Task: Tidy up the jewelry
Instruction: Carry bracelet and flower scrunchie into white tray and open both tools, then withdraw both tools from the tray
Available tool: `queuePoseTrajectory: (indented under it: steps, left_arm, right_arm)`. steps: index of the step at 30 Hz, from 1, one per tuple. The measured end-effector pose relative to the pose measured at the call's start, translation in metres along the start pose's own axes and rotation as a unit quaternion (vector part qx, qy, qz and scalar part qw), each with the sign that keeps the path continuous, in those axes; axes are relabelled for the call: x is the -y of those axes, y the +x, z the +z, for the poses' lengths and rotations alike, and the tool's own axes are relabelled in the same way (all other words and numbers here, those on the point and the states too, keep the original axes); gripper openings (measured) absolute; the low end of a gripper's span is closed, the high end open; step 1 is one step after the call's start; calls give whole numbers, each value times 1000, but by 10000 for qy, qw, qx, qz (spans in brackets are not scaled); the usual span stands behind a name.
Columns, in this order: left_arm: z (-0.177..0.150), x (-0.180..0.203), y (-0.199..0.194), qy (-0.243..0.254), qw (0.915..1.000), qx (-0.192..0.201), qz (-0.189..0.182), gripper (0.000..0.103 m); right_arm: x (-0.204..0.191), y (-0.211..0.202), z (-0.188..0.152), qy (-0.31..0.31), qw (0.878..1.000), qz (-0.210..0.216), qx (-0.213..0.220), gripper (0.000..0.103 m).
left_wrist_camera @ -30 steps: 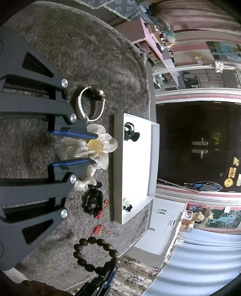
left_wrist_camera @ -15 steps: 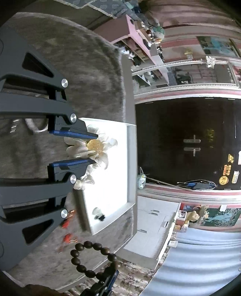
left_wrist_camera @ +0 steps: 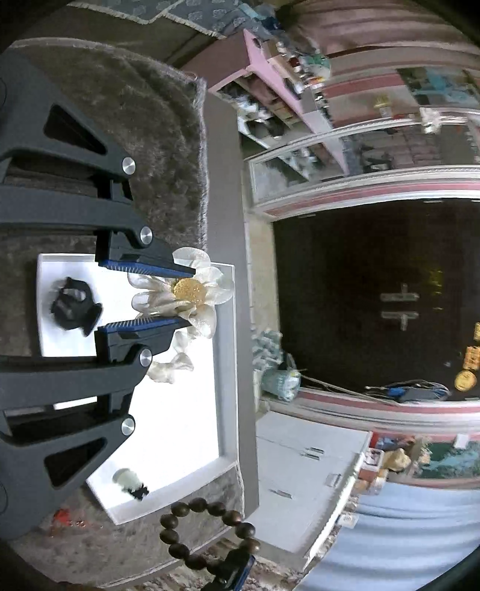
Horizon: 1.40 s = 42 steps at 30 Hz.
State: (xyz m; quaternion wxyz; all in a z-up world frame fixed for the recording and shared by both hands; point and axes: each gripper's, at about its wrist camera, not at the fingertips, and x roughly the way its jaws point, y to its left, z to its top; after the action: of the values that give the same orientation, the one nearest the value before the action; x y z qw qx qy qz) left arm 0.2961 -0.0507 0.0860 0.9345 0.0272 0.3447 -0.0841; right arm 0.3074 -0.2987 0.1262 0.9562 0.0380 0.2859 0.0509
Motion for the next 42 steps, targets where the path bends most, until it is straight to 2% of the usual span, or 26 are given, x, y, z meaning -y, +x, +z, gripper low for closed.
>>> queuePoseTrajectory:
  steps: [2, 9, 14, 22, 29, 35, 37, 39, 40, 41, 42]
  left_arm:
    - [2, -3, 20, -105, 9997, -206, -74, 18]
    - [0, 0, 62, -293, 9978, -553, -208, 18]
    - [-14, -2, 86, -218, 9969, -750, -88, 18]
    - [-35, -12, 113, -35, 9937, -1102, 218, 18]
    - [-39, 5, 125, 397, 9908, -1162, 567, 21]
    - [-40, 9, 133, 359, 9905, -1197, 570, 22]
    - [-38, 8, 134, 369, 9907, -1195, 534, 27]
    - [-38, 10, 133, 430, 9908, -1178, 515, 35]
    - [-38, 10, 133, 415, 9907, -1201, 493, 36]
    - [-37, 9, 132, 390, 9908, -1211, 466, 38]
    - [-35, 8, 131, 337, 9911, -1215, 427, 40]
  right_arm:
    - [-2, 17, 5, -22, 9999, 11, -116, 19]
    - [-13, 67, 3, 74, 9981, 188, -581, 19]
    - [-11, 94, -13, 245, 9955, 202, -892, 19]
    - [16, 116, -35, 346, 9915, -221, -1231, 19]
    - [39, 135, -51, 301, 9847, -666, -1580, 19]
    - [51, 140, -61, 319, 9813, -775, -1730, 19]
    - [50, 141, -62, 261, 9817, -788, -1713, 19]
    - [48, 143, -61, 250, 9811, -829, -1729, 20]
    - [46, 143, -60, 239, 9809, -827, -1744, 25]
    - [44, 142, -59, 201, 9810, -838, -1740, 37]
    - [41, 139, -56, 105, 9814, -904, -1690, 42]
